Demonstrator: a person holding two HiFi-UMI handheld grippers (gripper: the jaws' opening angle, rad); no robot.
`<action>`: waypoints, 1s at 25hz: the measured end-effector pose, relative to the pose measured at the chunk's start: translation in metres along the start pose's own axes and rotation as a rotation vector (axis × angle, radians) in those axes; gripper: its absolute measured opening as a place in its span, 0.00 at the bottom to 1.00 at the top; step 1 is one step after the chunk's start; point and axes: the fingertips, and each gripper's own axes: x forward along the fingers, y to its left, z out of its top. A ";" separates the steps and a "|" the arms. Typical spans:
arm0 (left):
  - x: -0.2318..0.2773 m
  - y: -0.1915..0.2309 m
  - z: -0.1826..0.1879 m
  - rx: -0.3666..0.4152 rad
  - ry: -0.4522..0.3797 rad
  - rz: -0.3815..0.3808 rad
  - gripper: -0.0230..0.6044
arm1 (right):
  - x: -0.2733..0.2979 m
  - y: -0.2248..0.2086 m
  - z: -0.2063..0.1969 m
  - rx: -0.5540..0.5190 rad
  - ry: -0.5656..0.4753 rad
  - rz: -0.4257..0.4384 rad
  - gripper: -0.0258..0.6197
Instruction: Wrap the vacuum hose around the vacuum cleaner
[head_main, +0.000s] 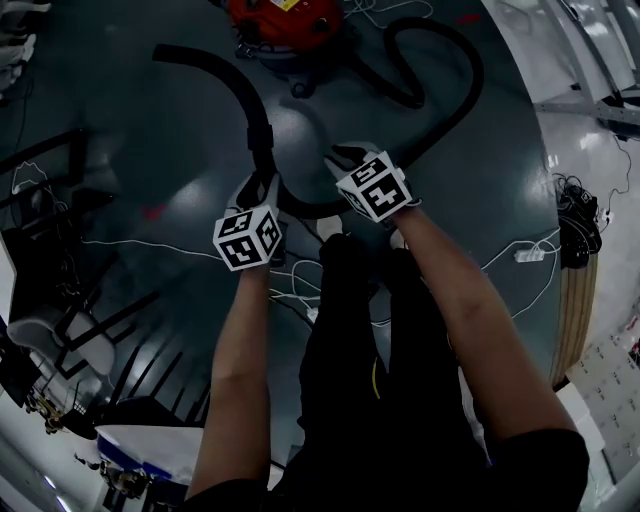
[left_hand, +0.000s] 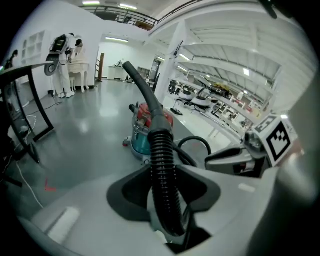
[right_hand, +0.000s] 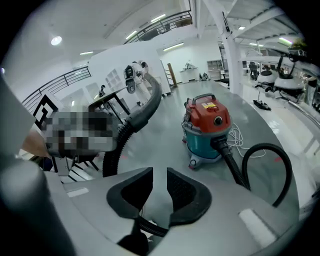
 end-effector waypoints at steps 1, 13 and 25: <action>-0.002 0.002 0.006 0.006 0.001 -0.006 0.28 | -0.002 0.001 0.007 0.000 -0.006 -0.002 0.17; -0.003 -0.018 0.061 0.149 -0.024 -0.110 0.27 | -0.006 0.019 0.134 0.053 -0.170 0.088 0.30; 0.068 -0.070 0.029 0.074 -0.003 -0.264 0.22 | 0.056 -0.058 0.123 0.436 0.149 0.251 0.32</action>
